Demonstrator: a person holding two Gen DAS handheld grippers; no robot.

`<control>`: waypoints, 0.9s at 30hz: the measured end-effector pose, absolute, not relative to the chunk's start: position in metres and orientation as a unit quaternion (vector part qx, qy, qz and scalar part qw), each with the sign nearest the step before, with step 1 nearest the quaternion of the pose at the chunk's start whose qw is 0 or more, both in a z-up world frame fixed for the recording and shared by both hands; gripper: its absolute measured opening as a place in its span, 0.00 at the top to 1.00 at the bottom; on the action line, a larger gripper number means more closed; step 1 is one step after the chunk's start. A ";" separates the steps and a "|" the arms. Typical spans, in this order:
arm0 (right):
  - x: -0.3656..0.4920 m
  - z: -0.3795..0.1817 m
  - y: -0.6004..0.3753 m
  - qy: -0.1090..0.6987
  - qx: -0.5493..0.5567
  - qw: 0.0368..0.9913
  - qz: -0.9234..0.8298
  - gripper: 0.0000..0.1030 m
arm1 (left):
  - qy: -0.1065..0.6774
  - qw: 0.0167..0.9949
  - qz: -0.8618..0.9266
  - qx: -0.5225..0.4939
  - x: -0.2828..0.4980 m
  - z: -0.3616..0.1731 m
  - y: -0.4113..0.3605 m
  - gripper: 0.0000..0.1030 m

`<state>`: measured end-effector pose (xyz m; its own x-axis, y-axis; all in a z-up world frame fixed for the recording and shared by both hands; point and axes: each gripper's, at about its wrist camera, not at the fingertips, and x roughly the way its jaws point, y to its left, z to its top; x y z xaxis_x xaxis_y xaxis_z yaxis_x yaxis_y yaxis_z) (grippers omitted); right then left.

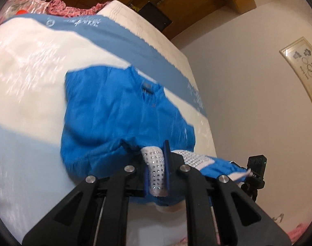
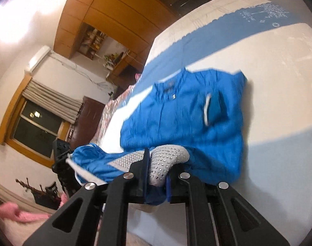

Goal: Fold large clothes
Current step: 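Fold the hem over onto the collar with both grippers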

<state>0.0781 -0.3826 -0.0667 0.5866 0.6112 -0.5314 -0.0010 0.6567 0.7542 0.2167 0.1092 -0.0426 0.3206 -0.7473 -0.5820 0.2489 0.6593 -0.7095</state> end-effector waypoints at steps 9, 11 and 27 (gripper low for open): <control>0.205 -0.077 -0.413 0.423 0.390 0.797 0.182 0.88 | 0.493 0.769 -0.305 -0.271 0.333 -0.054 0.082 0.90; 0.230 -0.084 -0.419 0.430 0.393 0.793 0.176 0.88 | 0.503 0.768 -0.287 -0.274 0.360 -0.067 0.077 0.90; 0.347 -0.195 -0.430 0.526 0.404 0.740 0.113 0.88 | 0.586 0.726 -0.209 -0.294 0.456 -0.181 0.068 0.87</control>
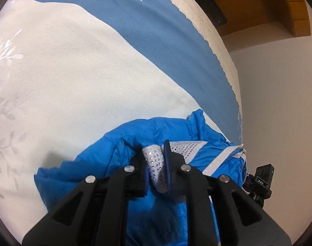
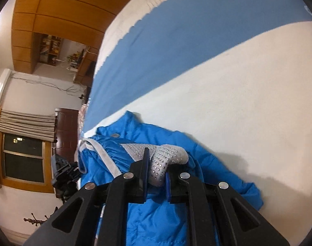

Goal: Fold large clothes
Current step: 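Fold the hem over onto the collar with both grippers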

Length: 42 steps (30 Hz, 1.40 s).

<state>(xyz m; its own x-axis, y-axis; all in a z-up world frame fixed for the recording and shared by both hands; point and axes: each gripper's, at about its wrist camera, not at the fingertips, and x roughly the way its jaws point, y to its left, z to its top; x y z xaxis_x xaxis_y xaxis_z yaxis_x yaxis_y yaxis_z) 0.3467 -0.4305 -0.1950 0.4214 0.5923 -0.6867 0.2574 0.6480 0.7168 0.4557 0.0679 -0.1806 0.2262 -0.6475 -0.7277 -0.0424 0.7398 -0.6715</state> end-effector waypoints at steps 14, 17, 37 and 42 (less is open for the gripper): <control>0.283 -0.147 -0.424 0.518 0.290 0.797 0.107 0.32 | 0.560 0.776 -0.231 -0.176 0.392 -0.125 0.097 0.48; 0.279 -0.161 -0.415 0.541 0.280 0.786 0.108 0.34 | 0.573 0.779 -0.217 -0.133 0.377 -0.138 0.087 0.49; 0.304 -0.211 -0.426 0.531 0.337 0.777 0.023 0.87 | 0.566 0.798 -0.168 -0.118 0.410 -0.169 0.063 0.81; 0.295 -0.169 -0.424 0.519 0.280 0.807 -0.020 0.78 | 0.552 0.815 -0.127 -0.121 0.411 -0.139 0.065 0.75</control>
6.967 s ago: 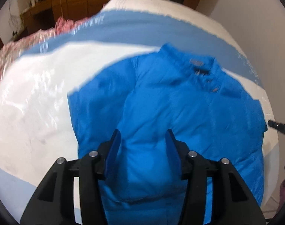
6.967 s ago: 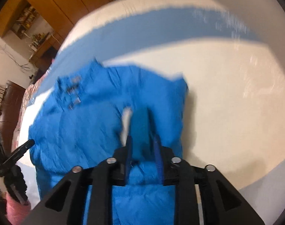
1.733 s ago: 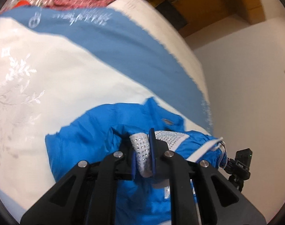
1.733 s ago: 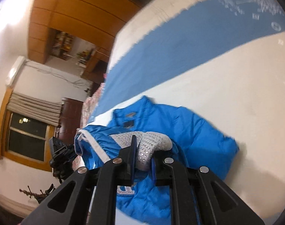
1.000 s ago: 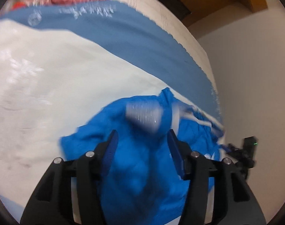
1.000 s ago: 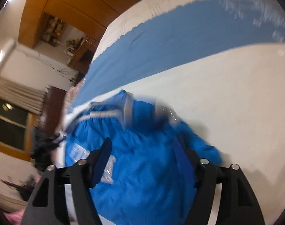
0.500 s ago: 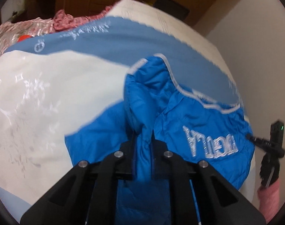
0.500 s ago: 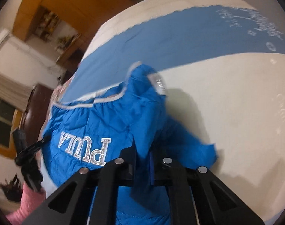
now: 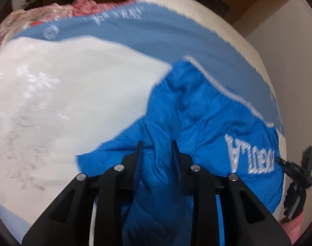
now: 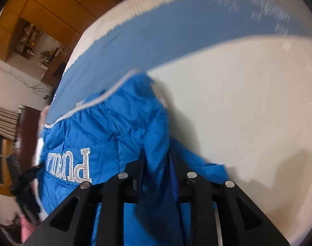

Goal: Fold large clothes
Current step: 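Fold the hem over onto the collar with both grippers, then open both grippers and release the folded jacket onto the bed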

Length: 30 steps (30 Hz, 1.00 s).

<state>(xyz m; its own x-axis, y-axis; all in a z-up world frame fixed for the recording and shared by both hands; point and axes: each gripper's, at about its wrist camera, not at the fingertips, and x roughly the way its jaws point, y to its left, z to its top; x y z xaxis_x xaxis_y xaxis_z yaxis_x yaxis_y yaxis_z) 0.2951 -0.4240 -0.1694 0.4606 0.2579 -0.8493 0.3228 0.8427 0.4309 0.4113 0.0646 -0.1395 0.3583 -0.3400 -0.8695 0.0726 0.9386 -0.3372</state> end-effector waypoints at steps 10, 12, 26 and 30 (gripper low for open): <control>0.297 -0.135 -0.333 0.475 0.231 0.849 -0.008 0.78 | 0.490 0.859 -0.143 -0.040 0.373 -0.110 -0.013 0.64; 0.295 -0.149 -0.310 0.477 0.234 0.847 0.000 0.78 | 0.499 0.853 -0.150 -0.026 0.363 -0.128 -0.024 0.64; 0.291 -0.169 -0.322 0.470 0.262 0.842 0.031 0.76 | 0.512 0.840 -0.180 0.004 0.364 -0.144 -0.024 0.58; 0.325 -0.147 -0.338 0.466 0.232 0.854 0.016 0.72 | 0.489 0.856 -0.170 0.010 0.400 -0.124 -0.028 0.53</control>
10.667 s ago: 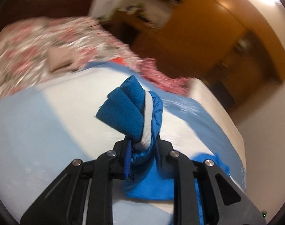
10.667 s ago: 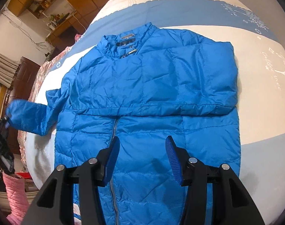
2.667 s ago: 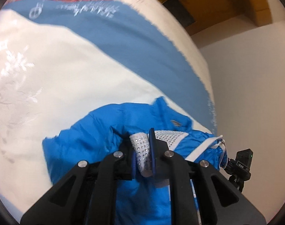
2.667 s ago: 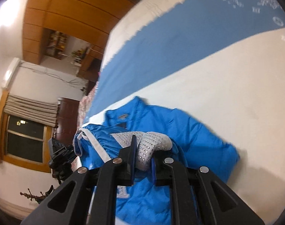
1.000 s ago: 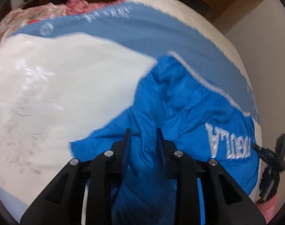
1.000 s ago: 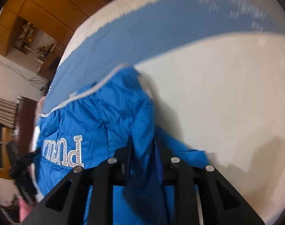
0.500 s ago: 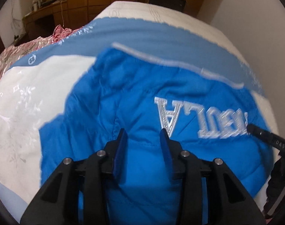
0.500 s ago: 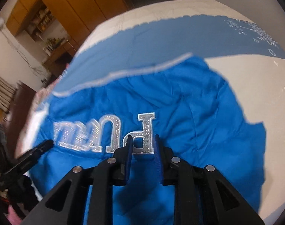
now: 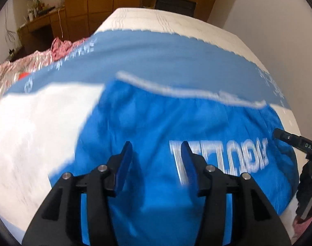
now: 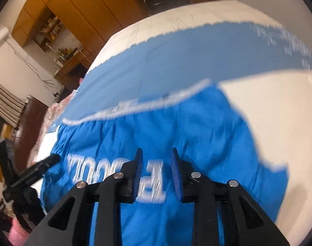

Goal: Fold large clothes
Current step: 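Open both grippers and release the folded jacket onto the bed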

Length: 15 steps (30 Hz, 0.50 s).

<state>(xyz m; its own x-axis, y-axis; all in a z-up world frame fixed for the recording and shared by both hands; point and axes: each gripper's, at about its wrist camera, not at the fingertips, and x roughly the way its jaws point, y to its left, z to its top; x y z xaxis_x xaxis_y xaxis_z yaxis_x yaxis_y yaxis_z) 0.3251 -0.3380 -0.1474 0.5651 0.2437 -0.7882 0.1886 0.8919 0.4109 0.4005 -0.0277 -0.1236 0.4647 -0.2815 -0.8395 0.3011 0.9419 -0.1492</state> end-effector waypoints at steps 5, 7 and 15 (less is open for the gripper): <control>0.383 -0.164 -0.360 0.498 0.230 0.836 -0.008 0.72 | 0.512 0.846 -0.145 0.029 0.465 -0.140 -0.044 0.53; 0.394 -0.181 -0.365 0.514 0.229 0.826 -0.021 0.75 | 0.534 0.833 -0.145 0.027 0.479 -0.158 -0.047 0.52; 0.392 -0.196 -0.372 0.519 0.253 0.816 -0.014 0.77 | 0.538 0.829 -0.151 0.018 0.482 -0.167 -0.045 0.53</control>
